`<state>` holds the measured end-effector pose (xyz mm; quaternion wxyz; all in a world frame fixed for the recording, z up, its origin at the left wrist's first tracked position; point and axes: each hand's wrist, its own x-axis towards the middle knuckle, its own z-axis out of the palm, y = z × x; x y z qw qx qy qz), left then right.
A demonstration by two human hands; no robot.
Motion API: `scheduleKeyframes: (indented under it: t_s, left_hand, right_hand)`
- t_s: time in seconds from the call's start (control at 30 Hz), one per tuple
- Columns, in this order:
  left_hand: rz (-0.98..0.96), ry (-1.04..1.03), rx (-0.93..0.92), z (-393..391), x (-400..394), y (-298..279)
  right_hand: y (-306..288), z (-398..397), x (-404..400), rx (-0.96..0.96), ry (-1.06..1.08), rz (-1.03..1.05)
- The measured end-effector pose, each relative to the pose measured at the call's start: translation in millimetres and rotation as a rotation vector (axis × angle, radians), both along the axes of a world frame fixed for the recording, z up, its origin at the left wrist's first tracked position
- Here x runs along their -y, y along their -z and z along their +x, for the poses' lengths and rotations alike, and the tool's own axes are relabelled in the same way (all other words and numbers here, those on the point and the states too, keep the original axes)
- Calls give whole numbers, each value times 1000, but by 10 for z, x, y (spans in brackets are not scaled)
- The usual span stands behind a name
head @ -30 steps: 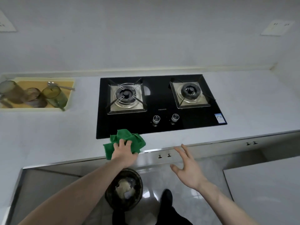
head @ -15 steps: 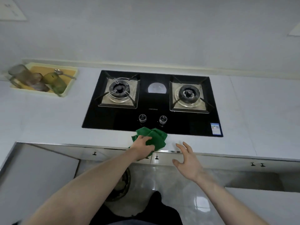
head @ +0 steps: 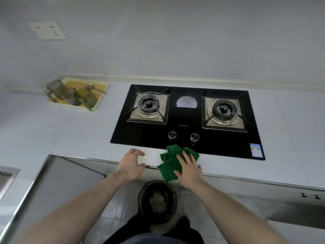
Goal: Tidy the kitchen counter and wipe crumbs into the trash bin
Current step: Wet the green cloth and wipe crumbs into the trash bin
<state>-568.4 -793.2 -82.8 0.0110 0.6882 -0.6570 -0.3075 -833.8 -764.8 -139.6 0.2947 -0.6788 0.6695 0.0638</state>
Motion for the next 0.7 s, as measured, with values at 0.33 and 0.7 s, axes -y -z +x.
scheduleKeyframes:
  t_s: [0.33, 0.7]
  left_hand:
    - [9, 214, 0, 369, 656, -47]
    - [7, 284, -4, 543, 977, -5]
  right_hand:
    - [67, -47, -73, -34, 250, -225]
    - [-178, 388, 556, 62, 223, -265]
